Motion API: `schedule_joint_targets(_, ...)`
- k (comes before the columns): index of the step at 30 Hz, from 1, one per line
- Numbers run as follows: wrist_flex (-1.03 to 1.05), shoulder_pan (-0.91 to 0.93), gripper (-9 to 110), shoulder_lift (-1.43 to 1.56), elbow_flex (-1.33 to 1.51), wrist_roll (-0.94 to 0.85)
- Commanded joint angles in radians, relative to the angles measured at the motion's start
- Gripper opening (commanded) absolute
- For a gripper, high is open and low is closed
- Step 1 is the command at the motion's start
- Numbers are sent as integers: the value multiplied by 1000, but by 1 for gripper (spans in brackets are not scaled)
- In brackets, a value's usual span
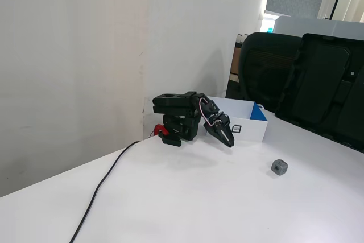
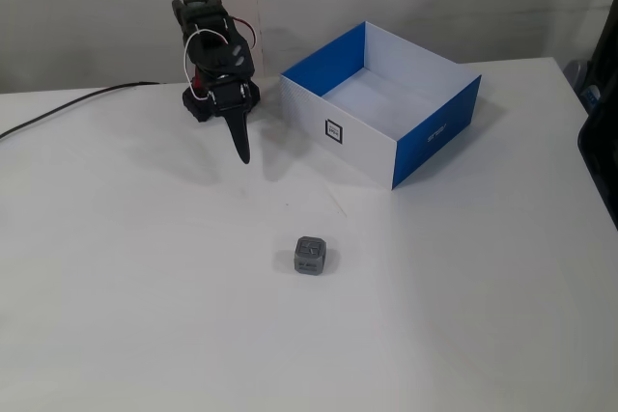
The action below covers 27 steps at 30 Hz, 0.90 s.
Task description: Grasp the gray block and put it in the box.
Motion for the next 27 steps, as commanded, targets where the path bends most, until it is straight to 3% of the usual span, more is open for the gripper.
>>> schedule_joint_targets(1,-60,3,0,9,55,-71)
schedule_joint_targets(9,9,6,0,9,-49,-437)
schedule_joint_targets(20,-14,-54,5,-17,-261,-529)
schedule_joint_targets(24,-2,-55,10,-196,-382,-551)
schedule_joint_targets(27,37,-35,14,-304,-465,-667)
